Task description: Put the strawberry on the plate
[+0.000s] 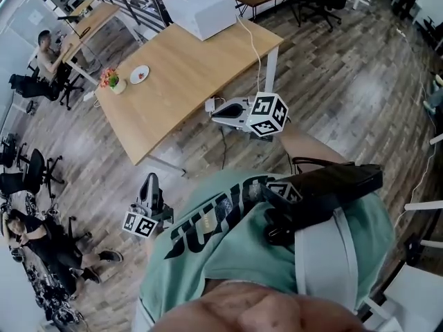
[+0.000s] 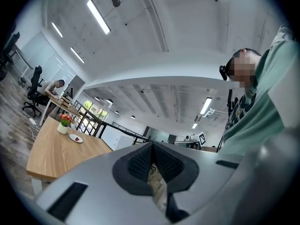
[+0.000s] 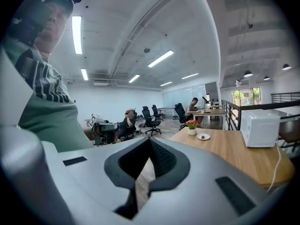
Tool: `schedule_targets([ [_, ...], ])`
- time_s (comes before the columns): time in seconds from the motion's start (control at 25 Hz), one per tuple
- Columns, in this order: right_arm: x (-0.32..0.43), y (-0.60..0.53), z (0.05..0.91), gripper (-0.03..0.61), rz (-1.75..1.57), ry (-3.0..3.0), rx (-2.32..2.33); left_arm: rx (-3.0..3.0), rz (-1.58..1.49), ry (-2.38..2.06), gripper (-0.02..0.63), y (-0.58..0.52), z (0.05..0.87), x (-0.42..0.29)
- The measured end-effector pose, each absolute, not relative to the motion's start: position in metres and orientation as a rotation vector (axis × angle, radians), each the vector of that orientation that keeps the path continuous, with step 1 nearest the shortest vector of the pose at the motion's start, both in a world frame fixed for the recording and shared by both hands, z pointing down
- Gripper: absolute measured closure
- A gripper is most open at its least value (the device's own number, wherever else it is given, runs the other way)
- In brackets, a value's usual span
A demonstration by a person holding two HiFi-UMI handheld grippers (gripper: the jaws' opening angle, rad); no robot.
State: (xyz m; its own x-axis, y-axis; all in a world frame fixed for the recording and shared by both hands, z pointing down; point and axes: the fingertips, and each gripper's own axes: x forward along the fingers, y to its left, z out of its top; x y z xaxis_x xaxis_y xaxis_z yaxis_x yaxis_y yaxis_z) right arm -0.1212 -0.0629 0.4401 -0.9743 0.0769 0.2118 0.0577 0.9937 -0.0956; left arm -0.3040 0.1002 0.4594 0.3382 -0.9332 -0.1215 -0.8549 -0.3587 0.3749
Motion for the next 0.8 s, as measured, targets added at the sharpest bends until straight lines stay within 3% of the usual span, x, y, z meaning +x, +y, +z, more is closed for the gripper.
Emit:
schedule_targets([
  [0.8, -0.112, -0.078, 0.448, 0.570, 0.193, -2.950, -0.060, 2.362, -0.456, -1.591, 0.609, 0.087, 0.457, -0.296],
])
